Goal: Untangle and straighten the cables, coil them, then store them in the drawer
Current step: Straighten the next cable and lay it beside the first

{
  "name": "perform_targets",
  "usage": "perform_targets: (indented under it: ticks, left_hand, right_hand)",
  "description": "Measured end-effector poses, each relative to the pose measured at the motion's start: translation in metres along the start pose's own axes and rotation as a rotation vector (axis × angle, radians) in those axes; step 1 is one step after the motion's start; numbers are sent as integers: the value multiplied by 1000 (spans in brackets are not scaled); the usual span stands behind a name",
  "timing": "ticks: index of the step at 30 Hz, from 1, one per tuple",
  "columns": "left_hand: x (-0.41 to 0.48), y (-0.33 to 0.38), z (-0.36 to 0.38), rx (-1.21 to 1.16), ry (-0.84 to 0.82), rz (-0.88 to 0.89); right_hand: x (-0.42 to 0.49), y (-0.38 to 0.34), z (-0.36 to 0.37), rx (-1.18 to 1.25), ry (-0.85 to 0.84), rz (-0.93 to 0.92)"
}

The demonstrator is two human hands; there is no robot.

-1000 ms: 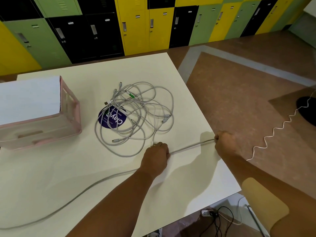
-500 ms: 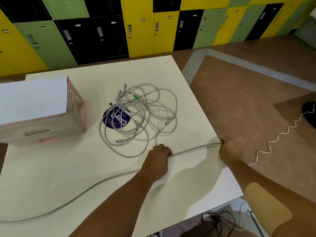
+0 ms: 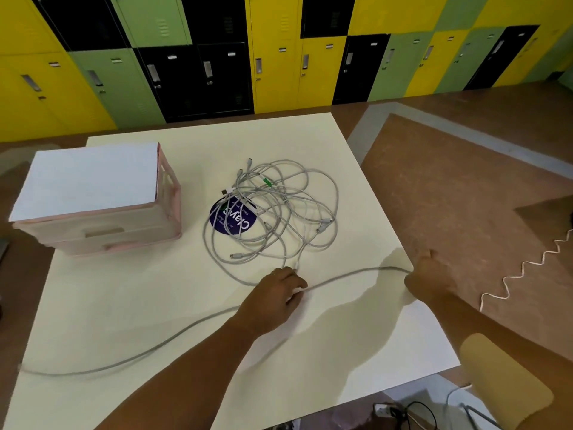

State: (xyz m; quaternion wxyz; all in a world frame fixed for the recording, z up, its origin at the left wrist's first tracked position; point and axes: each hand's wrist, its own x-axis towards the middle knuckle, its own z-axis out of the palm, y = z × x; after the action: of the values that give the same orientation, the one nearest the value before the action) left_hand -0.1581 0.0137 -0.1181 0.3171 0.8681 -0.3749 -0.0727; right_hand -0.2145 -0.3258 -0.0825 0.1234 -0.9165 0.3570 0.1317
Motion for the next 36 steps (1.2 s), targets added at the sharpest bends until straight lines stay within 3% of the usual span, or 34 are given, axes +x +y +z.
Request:
perform_targets:
  ticks: [8,13,16,18,20,25,33,36]
  left_hand:
    - [-40,-61,-47,286,76,-212]
    - [-39,-69,-52,299,69,-266]
    - [-33,-63,-54,368,-46,-260]
    - [-28,-56,-59,314,-38,-241]
    - [-24,-47,-69,147,77,-236]
    - [-20,-40,-103,-124,295,-248]
    - [-12,-59,-130,-205,263,-481]
    - [-11,-69,-134,-179,331,-534]
  right_hand:
    - [-16,-67,-2,98,71,-231]
    - [-45,-121,22,138,91,-566]
    - [-67,-158,38,152,30,-753]
    - [-81,-180,50,146,-54,-865]
    - [-93,-198,59,116,-121,-942]
    - [-100,-238,39,193,36,-942]
    - [-122,-313,-77,937,110,-1018]
    - [-128,-330,-112,1140,217,-1023]
